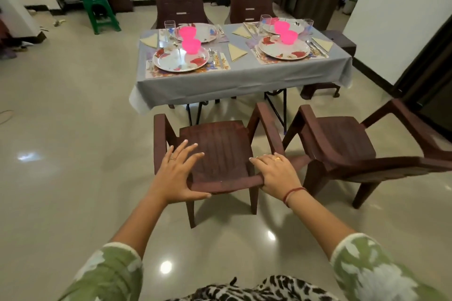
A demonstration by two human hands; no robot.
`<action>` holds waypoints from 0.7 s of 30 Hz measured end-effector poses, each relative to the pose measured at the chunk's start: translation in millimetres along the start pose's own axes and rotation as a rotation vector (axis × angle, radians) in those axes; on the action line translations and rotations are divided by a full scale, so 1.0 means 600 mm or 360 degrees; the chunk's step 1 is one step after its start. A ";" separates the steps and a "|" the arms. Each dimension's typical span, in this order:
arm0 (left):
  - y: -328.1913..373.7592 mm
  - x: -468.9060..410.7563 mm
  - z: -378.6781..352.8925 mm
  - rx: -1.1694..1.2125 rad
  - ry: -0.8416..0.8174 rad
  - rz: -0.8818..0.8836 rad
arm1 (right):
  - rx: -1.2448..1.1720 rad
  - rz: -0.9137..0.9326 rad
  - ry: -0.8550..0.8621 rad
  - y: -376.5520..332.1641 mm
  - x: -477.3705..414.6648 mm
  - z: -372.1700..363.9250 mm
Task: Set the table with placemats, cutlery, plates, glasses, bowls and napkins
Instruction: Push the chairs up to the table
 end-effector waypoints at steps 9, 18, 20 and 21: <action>-0.057 -0.103 -0.017 0.0063 0.0053 0.0063 | -0.0014 0.0077 0.0119 0.054 -0.116 -0.041; -0.082 -0.136 -0.009 -0.0027 -0.0007 -0.0037 | -0.0301 0.0374 -0.0197 0.063 -0.140 -0.021; -0.056 -0.136 -0.013 -0.0002 0.0035 0.0004 | -0.0529 0.0364 -0.0177 0.080 -0.122 0.000; -0.031 -0.137 -0.016 0.0028 0.0092 0.0021 | -0.0647 0.0341 -0.0099 0.093 -0.111 0.014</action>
Point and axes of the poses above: each hand's wrist, its own x-axis away from the middle knuckle, its own z-axis out of the back of the hand, y = z × x, the point moved 4 cm from there along -x, towards the middle knuckle, and after that the axes turned 6 degrees about y, right-handed, at the moved point
